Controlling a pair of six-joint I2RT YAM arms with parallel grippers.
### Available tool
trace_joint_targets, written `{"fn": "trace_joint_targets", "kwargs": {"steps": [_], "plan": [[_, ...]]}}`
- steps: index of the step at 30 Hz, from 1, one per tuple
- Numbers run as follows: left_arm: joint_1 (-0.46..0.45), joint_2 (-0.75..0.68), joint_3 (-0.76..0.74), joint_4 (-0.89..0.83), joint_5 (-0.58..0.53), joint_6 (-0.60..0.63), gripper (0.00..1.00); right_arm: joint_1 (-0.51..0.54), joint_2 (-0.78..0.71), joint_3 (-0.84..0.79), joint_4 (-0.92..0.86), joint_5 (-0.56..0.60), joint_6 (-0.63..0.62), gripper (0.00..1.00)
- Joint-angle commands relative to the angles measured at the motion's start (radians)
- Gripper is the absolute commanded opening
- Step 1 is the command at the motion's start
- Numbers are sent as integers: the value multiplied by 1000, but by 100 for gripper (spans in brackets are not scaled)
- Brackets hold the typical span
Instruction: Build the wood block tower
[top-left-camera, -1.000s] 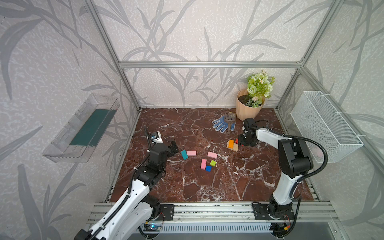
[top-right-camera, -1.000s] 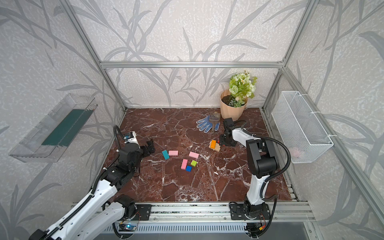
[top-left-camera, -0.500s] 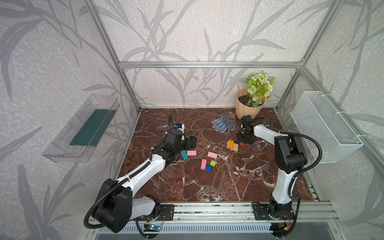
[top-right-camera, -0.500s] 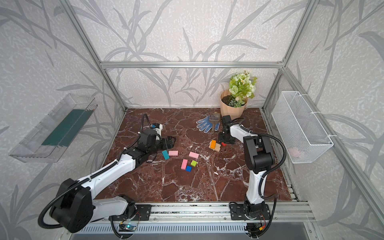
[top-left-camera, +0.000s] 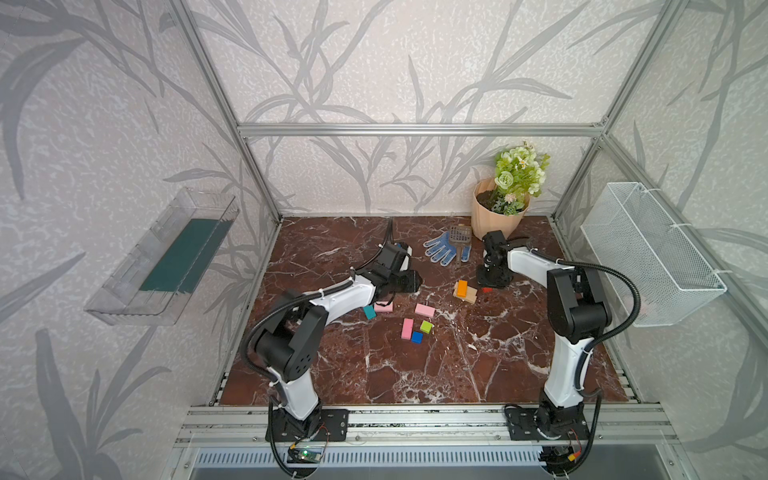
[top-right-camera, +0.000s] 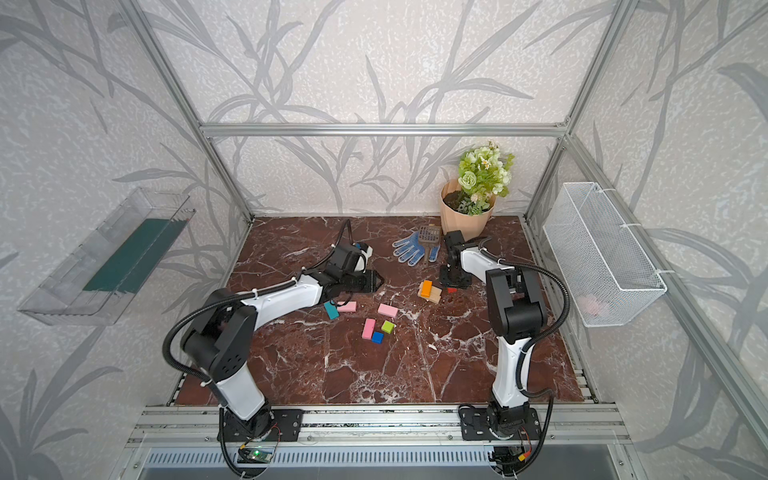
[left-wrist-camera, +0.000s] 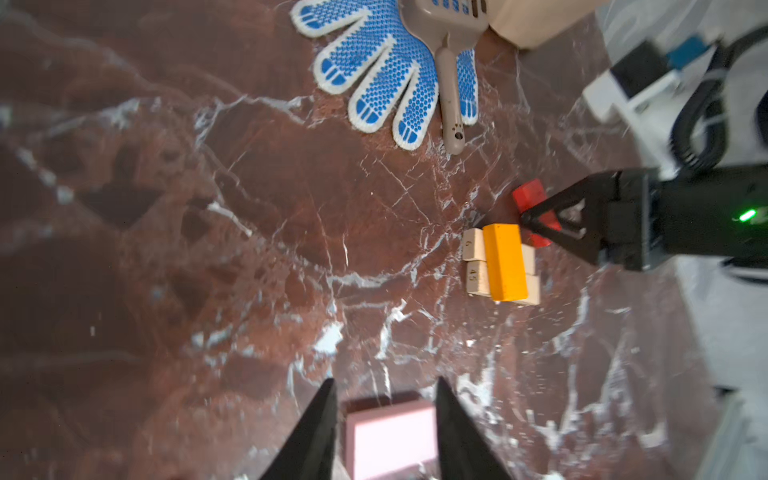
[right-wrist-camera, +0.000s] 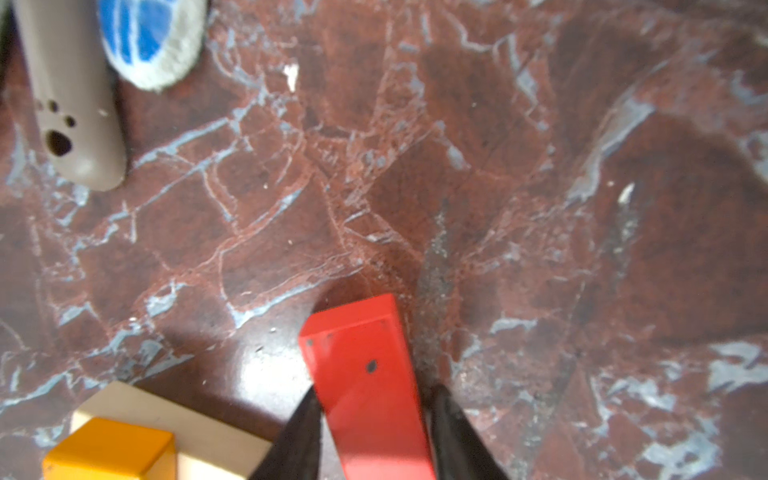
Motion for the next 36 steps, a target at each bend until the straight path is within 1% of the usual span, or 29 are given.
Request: {"fn": "trace_joint_targets", "kwargs": {"steps": [1,2,4,8,15,17,21,28,36], "plan": [[-13,88,125,-133,-1,37,25,-4,12,17,-45,-20,10,35],[-18,124,163,-157,-10,46,22,-5,5,11,-45,-15,13,33],[-28,187,235,-200,-21,65,19,-10,-18,-13,-41,-11,20,31],[-50,309,365,-262,-9,97,16,-16,-92,-114,-2,-30,38,31],[-92,463,569,-340,7,126,15,-4,-178,-266,63,-92,59,31],[-104,500,628,-367,3,131,15,13,-194,-294,69,-81,69,32],[-114,540,687,-396,-13,143,14,24,-209,-330,101,-101,88,32],[-122,620,799,-467,-19,169,13,74,-198,-334,125,-107,115,31],[-126,711,911,-522,-25,182,13,83,-213,-345,126,-93,125,31]]}}
